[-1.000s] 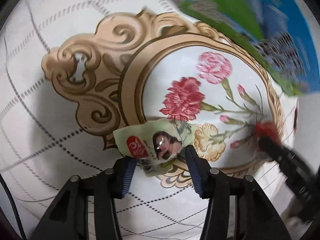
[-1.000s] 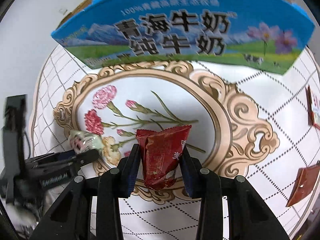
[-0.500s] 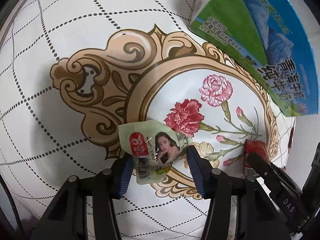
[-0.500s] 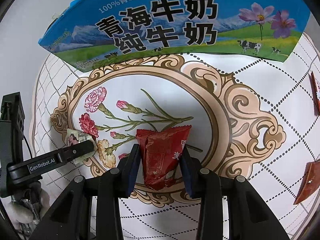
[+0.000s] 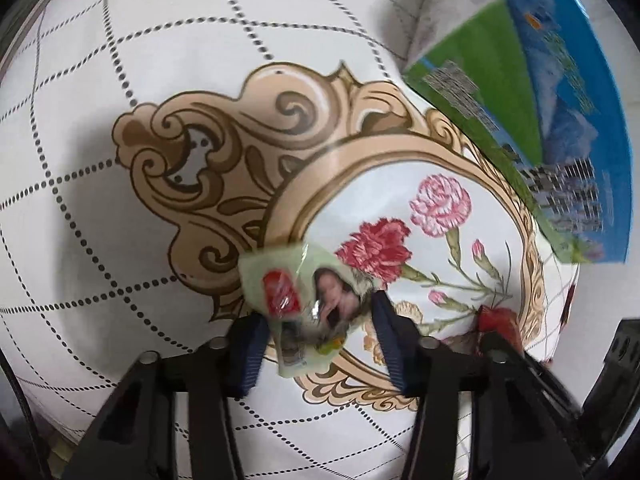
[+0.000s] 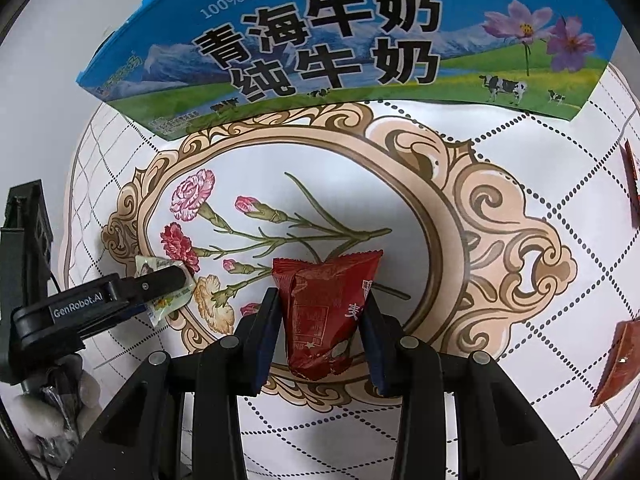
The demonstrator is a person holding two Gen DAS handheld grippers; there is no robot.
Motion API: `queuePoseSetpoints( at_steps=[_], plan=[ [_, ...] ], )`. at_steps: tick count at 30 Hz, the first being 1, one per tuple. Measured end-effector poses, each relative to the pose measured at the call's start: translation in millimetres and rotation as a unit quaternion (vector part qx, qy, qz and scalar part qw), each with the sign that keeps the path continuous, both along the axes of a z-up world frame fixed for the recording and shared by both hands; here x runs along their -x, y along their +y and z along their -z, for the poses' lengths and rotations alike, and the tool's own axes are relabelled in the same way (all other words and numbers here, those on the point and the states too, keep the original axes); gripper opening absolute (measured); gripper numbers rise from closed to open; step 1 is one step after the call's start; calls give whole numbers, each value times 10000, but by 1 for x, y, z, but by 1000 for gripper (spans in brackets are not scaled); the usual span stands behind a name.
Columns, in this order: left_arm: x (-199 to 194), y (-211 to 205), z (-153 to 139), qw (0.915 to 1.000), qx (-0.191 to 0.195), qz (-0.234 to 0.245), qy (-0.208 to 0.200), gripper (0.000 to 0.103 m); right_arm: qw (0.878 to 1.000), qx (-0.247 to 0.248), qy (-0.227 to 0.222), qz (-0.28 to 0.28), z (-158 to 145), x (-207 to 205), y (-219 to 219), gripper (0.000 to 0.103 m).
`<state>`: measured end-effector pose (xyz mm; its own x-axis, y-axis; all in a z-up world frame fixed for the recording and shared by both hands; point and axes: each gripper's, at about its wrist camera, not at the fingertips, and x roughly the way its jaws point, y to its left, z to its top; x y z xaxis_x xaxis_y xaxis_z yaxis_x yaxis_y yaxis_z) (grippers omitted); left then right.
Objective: Organize snacks
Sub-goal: 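Carry both snacks into the cardboard box and open both tools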
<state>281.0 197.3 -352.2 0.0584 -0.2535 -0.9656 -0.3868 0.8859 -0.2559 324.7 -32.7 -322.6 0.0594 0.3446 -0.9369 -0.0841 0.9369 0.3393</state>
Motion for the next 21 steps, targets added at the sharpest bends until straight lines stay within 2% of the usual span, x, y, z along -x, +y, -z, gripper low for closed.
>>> queuePoseSetpoints(
  at_steps=[2,5,6,7,8,10,12,15,18,20,21],
  plan=[
    [3,-10,3,9998,-91,142,-50,40,10000,7,-28,-19,-2,2,1,41],
    [9,-20,7,9995,-82,305,-74,42,10000,7,-20,-54,-3,4,1,41],
    [9,-17,11,9998,6,203,-4,46,10000,-8,3,-42,-2,5,0,41],
    [9,-19,15,9999,102,88,83,55,10000,-10,21,-33,-1,5,-1,41],
    [9,-12,20,9993,329,-101,124,58,10000,-14,41,-18,1,5,-1,41],
    [9,5,26,9949,780,-617,166,60,10000,-43,78,25,2,4,-3,41],
    [7,12,29,9918,930,-846,245,60,9999,-42,85,37,3,3,-3,41],
    [6,17,30,9920,841,-899,271,60,10000,-30,71,18,3,1,-4,41],
    [5,2,29,9943,581,-864,220,58,10000,-5,62,-14,3,1,0,41],
    [1,-10,24,9973,303,-655,125,43,10000,-4,55,-38,2,1,2,41],
    [-2,-19,20,9988,131,-478,37,42,10000,-3,38,-47,1,1,3,41]
  ],
)
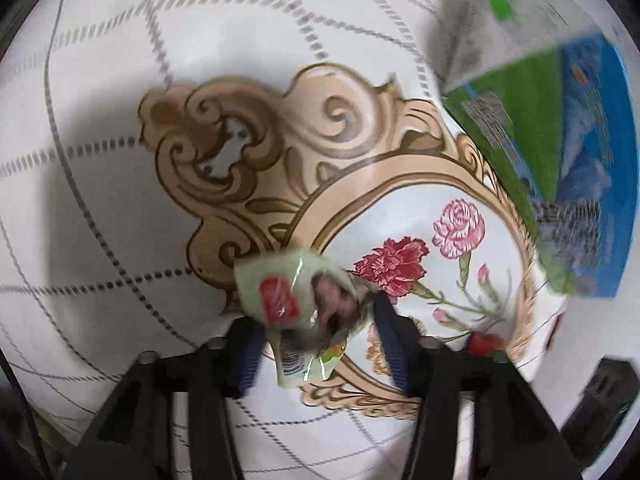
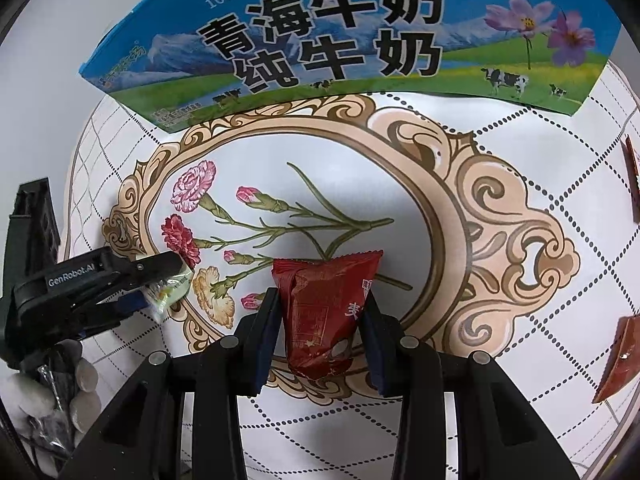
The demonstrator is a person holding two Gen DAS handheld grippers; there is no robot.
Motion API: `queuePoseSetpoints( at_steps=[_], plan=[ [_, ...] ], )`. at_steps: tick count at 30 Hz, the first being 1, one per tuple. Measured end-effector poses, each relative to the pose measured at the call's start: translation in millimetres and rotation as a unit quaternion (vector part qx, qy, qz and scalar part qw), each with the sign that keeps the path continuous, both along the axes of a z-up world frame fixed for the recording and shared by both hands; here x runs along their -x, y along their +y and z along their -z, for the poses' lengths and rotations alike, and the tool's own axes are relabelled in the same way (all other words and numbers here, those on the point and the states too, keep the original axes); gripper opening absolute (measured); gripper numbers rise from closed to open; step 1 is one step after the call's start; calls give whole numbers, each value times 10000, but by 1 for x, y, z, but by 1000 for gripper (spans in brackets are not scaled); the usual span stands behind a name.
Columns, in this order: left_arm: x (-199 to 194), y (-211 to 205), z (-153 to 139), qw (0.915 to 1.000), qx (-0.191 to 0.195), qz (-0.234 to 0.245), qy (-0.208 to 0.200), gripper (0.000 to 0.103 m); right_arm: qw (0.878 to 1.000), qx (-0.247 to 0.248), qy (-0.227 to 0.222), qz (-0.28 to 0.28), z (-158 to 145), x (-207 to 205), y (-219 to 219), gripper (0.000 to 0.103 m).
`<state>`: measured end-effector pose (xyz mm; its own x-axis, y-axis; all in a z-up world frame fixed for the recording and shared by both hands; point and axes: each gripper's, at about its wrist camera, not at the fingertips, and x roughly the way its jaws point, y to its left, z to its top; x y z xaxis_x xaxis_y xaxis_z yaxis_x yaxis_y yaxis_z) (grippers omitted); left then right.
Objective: Organize snacks
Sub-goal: 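Carry both snacks into the cardboard box and open both tools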
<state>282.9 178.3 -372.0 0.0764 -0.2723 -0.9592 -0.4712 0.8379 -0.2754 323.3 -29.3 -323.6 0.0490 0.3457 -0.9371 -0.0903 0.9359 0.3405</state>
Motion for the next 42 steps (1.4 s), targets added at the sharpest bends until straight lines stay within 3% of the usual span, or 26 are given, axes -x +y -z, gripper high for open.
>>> queuePoseSetpoints(
  at_steps=[5,8,12,17,23,26,28,30,36,42],
  plan=[
    [-3,-24,-17,9964,-518,634,-231,36,10000,20,-58,-31,-3,2,0,41],
    [1,-40,-31,9890,-897,1082,-452,36,10000,23,-69,-34,-3,3,-2,41],
    [-2,-47,-28,9898,-805,1082,-461,36,10000,15,-52,-29,-1,2,-3,41],
    [-5,-2,-22,9945,-722,727,-224,48,10000,-16,-52,-16,0,0,-5,41],
    [-14,12,-13,9946,-850,603,-37,50,10000,-17,-46,-14,0,-1,-5,41],
    [-16,-1,-9,9945,-584,874,30,51,10000,-28,-40,18,-1,-1,-4,41],
    [-15,-3,1,9944,-250,1008,177,61,10000,-35,-30,54,0,0,-7,41],
    [-12,-3,7,9934,-171,1108,233,64,9999,-55,-4,84,0,1,-9,41],
    [-5,-27,8,9862,-425,1585,209,65,10000,-40,1,60,1,4,-10,41],
    [22,-52,5,9841,-744,1614,-25,57,9999,58,-83,-63,-2,8,-4,41]
  ],
)
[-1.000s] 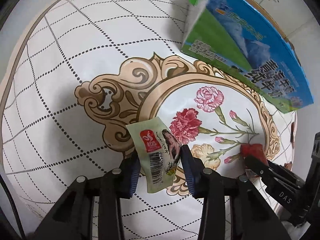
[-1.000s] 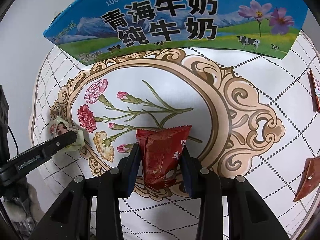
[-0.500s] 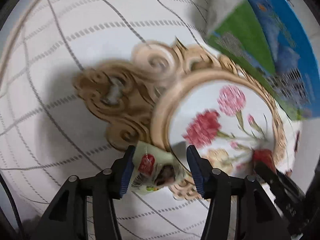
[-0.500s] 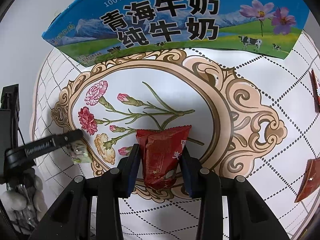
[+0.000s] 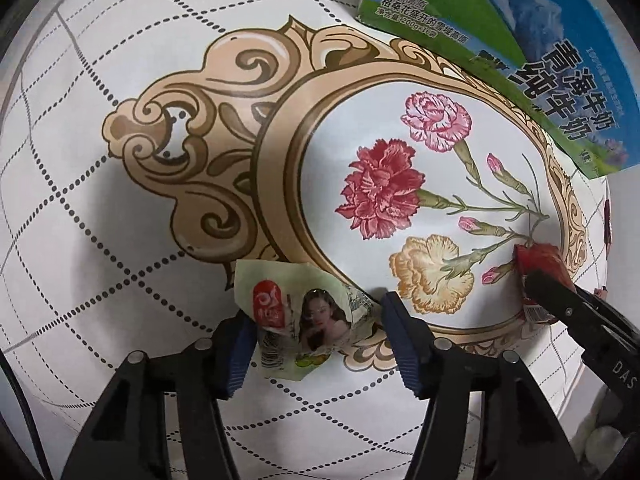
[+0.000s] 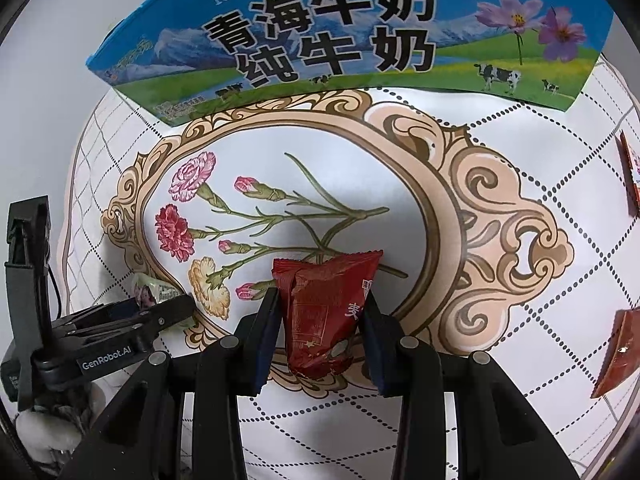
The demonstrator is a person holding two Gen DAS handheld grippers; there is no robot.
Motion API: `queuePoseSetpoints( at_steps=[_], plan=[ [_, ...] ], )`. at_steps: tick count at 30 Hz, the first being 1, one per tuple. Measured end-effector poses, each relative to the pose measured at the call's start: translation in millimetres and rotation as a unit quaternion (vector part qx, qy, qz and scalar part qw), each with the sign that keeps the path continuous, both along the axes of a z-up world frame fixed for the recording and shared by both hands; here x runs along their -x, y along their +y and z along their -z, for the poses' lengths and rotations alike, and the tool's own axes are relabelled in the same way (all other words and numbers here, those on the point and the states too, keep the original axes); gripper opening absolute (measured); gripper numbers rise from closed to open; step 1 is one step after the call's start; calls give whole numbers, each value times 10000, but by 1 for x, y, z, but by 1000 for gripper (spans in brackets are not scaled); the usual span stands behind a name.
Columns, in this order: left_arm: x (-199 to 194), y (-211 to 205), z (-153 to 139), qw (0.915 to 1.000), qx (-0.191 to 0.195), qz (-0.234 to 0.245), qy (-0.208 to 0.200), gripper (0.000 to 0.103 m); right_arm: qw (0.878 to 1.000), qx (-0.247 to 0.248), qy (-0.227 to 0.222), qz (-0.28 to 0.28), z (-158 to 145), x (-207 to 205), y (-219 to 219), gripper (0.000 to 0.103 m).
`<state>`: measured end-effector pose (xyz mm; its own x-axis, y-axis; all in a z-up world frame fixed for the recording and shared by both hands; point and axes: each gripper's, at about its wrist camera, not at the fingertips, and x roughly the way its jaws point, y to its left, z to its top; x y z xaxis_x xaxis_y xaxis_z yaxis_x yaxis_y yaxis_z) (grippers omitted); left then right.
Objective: Organize snacks
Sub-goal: 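Carry both snacks into the cardboard box and open both tools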
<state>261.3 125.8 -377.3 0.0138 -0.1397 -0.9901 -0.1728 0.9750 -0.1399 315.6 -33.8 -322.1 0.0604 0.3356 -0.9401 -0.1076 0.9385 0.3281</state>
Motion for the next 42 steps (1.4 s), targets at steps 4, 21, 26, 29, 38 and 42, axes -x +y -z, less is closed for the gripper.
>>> queuePoseSetpoints(
  at_steps=[4,21,26,29,38,42],
  plan=[
    [18,-6,-19,9998,-37,37,-166,57,9999,30,-152,-37,-7,3,3,41],
    [-85,-68,-215,9751,317,942,-1982,58,9825,-209,-1814,366,-167,-81,-41,41],
    [-146,-69,-194,9818,82,970,-1633,61,9863,45,-1544,574,-151,-134,-64,41],
    [-174,-67,-161,9885,-37,954,-1172,61,9909,149,-1177,641,-130,-156,-72,45],
    [-193,-63,-129,9902,-256,817,-1106,93,9921,791,-697,680,-90,-178,-80,99],
    [-190,-65,-136,9880,-441,816,-1234,93,9895,1024,-768,666,-88,-177,-82,99]
  ],
)
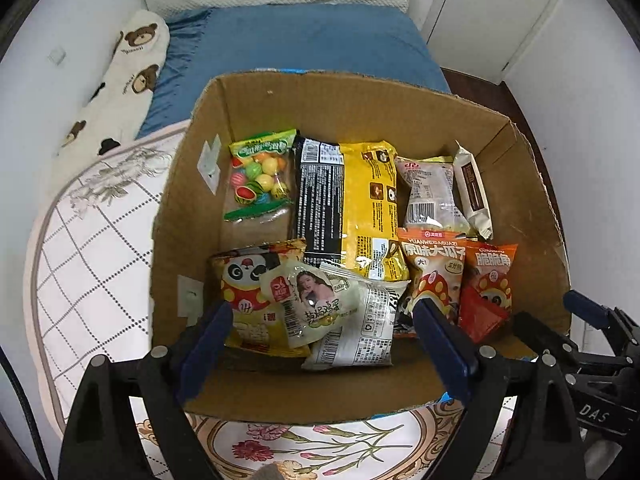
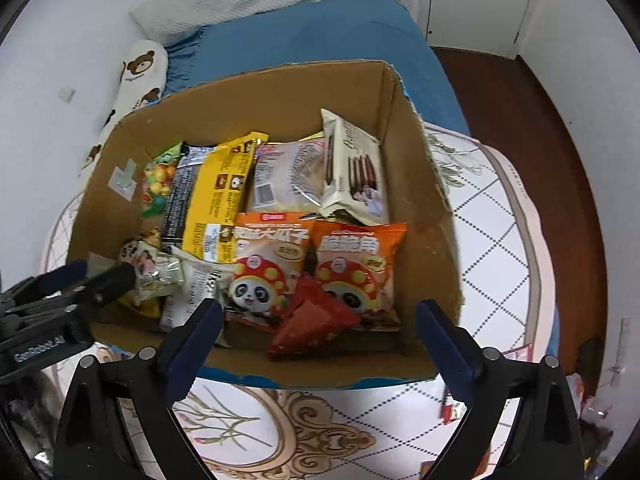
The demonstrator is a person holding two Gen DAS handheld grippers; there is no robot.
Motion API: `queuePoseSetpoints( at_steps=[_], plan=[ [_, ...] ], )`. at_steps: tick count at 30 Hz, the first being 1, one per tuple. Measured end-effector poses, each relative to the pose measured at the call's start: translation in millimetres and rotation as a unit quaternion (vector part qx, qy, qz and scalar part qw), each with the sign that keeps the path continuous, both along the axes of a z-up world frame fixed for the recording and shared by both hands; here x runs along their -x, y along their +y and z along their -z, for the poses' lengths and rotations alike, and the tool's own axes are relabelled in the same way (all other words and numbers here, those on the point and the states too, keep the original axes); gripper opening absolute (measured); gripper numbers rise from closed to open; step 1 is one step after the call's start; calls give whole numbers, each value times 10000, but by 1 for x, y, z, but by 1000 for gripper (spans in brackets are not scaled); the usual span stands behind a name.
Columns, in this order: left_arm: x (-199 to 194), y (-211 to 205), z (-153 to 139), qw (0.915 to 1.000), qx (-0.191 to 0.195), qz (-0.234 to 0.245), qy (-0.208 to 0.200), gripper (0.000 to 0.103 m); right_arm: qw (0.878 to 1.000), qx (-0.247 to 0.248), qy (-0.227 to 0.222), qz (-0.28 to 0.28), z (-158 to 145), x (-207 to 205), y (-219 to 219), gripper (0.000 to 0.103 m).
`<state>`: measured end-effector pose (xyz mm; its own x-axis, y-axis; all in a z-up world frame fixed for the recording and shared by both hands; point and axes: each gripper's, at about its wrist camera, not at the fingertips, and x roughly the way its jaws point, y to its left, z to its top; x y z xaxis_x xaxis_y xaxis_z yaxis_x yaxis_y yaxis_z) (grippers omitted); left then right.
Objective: Organize snacks
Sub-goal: 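Carry both snacks into the cardboard box and open both tools, then grasp the brown jerky packet with left tool while right tool grasps the red-and-white spicy strip pack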
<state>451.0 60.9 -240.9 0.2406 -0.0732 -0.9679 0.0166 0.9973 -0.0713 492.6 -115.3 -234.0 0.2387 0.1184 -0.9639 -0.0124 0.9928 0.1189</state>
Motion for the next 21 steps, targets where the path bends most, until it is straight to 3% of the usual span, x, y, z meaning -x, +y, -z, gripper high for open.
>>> queuePoseSetpoints(
  at_steps=[5,14,21],
  plan=[
    [11,-3,-20,9994,-145,15,-311,93,9996,150,-233,-68,-15,7,4,99],
    [55,-7,-72,9933,-352,81,-1102,93,9950,176,-978,-83,-73,45,8,99],
    [99,-3,-105,9881,-255,28,-1518,93,9897,143,-1424,-28,-110,87,7,99]
  ],
)
